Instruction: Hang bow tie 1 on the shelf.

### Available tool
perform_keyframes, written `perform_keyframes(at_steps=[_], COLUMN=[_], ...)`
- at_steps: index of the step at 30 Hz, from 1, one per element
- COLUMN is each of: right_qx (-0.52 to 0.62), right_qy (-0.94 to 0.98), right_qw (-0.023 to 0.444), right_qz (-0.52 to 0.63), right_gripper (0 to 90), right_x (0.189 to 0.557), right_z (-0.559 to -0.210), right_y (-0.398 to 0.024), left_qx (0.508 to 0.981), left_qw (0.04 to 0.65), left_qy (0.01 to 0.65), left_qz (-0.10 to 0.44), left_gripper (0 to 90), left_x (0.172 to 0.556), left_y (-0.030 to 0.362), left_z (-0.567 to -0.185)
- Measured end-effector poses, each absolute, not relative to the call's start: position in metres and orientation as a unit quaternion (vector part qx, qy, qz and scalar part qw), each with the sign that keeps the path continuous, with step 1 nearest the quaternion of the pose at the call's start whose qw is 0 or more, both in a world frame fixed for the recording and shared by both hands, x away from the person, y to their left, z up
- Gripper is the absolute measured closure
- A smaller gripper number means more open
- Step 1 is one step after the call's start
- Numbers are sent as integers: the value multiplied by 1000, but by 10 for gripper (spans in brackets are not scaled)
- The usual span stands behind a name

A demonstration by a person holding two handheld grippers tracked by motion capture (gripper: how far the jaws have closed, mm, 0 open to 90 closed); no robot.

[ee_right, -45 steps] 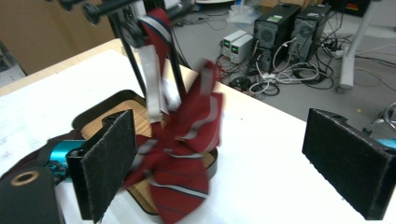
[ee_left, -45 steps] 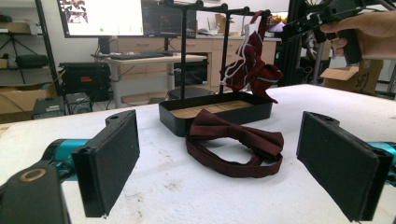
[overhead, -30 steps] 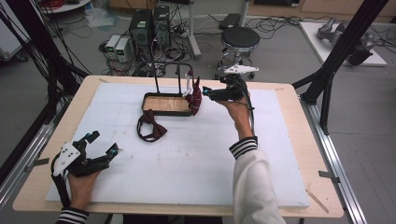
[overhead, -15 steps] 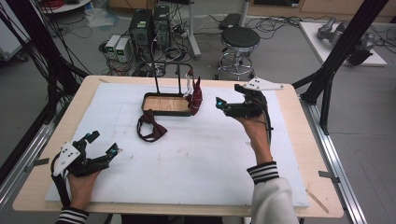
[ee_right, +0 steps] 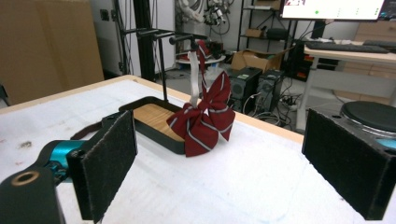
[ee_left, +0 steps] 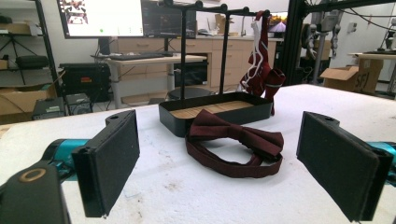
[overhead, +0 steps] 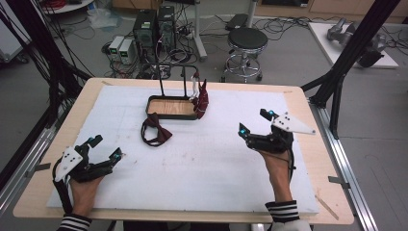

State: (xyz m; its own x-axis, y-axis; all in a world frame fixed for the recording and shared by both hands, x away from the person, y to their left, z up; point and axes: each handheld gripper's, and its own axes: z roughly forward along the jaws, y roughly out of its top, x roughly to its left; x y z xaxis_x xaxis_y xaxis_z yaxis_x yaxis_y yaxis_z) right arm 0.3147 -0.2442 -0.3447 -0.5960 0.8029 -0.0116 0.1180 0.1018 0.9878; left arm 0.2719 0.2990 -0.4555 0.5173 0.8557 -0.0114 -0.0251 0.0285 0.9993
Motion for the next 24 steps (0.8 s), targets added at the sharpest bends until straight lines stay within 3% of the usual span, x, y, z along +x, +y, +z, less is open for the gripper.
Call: perform_keyframes(at_steps=[12,24], right_qx=[338,343], right_qy=[651,640], right_qw=[320,333], right_qz=[600,602], right_gripper=[94,95], right_x=[277,263], right_z=[-390,-417], right_y=[-252,-262], left_qx=[604,604], left_qw=[628,627], left_qy=[343,342], left_qz=[352,353], left_gripper=[135,135], left_x=[272,271], left_y=[299,299], left_z=[-455,-455])
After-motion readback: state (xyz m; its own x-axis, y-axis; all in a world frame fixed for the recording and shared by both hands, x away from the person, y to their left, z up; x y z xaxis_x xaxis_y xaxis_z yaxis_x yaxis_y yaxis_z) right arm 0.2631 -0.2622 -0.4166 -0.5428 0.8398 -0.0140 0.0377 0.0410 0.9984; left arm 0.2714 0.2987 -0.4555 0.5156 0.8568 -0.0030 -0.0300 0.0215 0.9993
